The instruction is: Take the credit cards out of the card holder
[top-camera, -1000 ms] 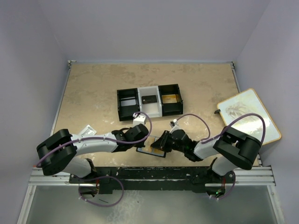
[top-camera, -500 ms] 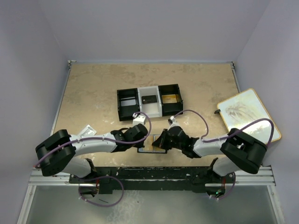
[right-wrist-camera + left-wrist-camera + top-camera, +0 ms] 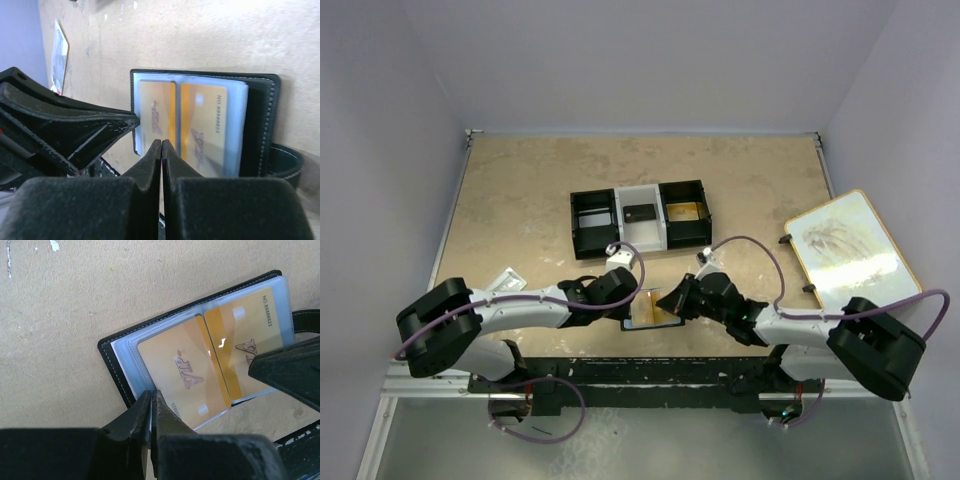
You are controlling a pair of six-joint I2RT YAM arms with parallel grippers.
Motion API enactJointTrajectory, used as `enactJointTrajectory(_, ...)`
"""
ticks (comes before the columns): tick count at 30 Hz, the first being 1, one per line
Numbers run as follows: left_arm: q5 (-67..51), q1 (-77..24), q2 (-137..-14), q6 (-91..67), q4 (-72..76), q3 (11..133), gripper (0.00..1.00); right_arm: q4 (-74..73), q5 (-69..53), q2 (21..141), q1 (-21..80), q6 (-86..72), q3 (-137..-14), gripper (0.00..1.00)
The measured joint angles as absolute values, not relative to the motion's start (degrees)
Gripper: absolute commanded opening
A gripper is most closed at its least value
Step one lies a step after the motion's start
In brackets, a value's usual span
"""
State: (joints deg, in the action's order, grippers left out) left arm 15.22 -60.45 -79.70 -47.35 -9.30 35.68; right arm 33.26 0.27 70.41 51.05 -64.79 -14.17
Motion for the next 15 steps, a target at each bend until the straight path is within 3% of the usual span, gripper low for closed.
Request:
enactJointTrajectory(2,15.2,-60.45,-79.7,-47.4,-9.3,35.68,0.0,33.21,0.23,69.87,50.48,-64.9,-13.41,0.14)
enactJointTrajectory(5,14.83,-60.45,-79.7,-47.37,-9.28,35.68,0.15,33.56,-0.91,69.91,50.09,-64.75,-12.91,0.22)
enactJointTrajectory(15,13.63,-60.47,-76.73,-48.01,-10.39,35.68,0.3,37.85,-5.41,76.53,50.09,-63.68,-12.75,0.26)
